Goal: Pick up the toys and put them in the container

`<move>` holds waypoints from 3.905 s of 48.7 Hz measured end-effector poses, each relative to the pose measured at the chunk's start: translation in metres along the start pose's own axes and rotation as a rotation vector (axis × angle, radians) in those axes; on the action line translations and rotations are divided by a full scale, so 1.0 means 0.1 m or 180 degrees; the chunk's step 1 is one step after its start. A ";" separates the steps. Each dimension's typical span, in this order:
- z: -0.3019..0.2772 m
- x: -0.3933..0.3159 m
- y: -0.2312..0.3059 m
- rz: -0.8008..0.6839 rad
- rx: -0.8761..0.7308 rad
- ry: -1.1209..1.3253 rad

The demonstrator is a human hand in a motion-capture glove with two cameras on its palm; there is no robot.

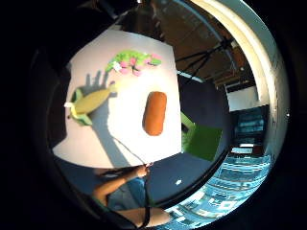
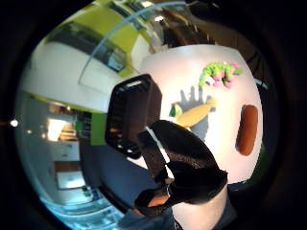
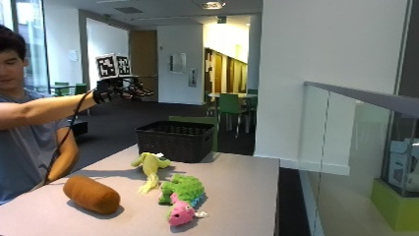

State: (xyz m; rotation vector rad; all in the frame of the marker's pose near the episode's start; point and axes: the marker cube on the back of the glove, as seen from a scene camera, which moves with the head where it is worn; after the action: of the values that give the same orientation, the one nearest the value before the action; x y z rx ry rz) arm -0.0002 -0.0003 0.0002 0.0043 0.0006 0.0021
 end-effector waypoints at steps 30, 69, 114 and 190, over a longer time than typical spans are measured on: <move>0.11 0.47 0.01 0.0514 -0.0111 0.0096; 1.78 2.15 0.49 0.1746 -0.1002 0.0148; 2.37 2.09 0.43 0.1103 -0.0408 0.0186; 0.23 -2.44 -0.33 -0.1716 -0.0269 0.0021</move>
State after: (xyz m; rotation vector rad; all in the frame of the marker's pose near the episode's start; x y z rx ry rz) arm -0.2441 -0.0339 0.0232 -0.0806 0.0081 -0.5368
